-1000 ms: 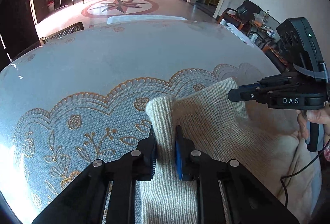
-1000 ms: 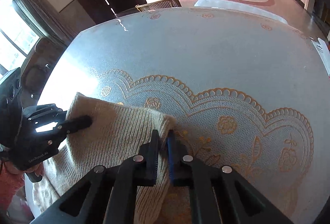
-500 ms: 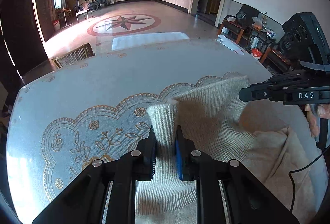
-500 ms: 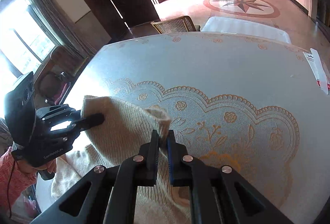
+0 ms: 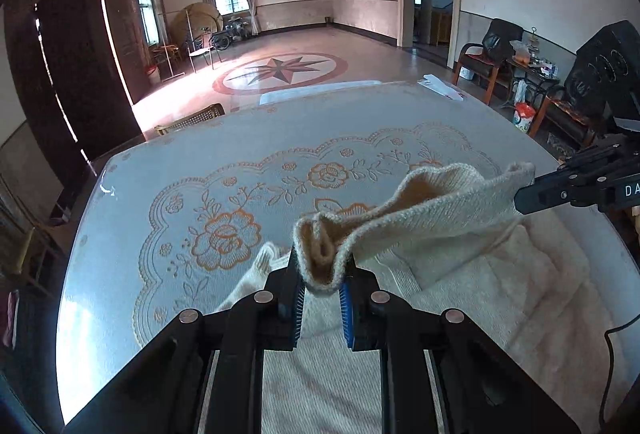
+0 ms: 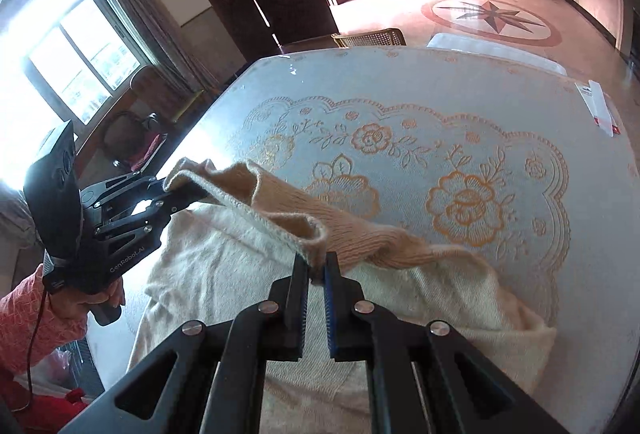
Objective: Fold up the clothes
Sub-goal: 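Fold the collar down onto the hem with both grippers and release, then press and smooth the folded sweater with both grippers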
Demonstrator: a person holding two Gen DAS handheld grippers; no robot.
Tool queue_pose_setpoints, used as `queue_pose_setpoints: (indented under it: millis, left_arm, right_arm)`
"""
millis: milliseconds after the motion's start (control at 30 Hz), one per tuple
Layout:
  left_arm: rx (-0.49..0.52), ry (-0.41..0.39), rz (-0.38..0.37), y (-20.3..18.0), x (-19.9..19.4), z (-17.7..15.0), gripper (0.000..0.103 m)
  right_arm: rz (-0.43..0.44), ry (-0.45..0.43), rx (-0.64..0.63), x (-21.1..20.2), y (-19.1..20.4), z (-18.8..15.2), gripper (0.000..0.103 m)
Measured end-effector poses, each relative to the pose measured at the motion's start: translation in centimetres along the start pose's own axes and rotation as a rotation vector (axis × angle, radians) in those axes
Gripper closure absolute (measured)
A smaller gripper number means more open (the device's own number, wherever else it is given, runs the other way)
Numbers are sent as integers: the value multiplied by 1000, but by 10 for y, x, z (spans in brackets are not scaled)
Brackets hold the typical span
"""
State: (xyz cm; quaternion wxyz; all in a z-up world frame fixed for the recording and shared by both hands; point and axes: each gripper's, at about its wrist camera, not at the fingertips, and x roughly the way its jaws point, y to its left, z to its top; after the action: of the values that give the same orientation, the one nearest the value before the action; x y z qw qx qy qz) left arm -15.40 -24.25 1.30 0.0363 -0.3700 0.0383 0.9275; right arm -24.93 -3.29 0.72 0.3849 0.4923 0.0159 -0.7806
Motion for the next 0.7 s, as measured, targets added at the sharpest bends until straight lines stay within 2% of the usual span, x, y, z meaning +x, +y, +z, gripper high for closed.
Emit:
queue_pose_setpoints:
  millis: [100,467,567,633,700]
  left_arm:
    - [-32,18,-3,-11,-15,-33,87]
    - [5,132,15,-63,-32,-141,87]
    - [16,188,29,-67,-23,-159,83]
    - [9,177,31,-66,-27,-163,83]
    - [19,198,60,-68,-32,-165,83]
  right_arm:
    - [4,22,17,-5,4,-34,97]
    - [-23,124,54,-3,12,-136,97]
    - [-62,172,41,13,11,-152,96]
    - [-65,197,45,21,8,-160,93]
    - [-87,174,69,13,7,-163,88]
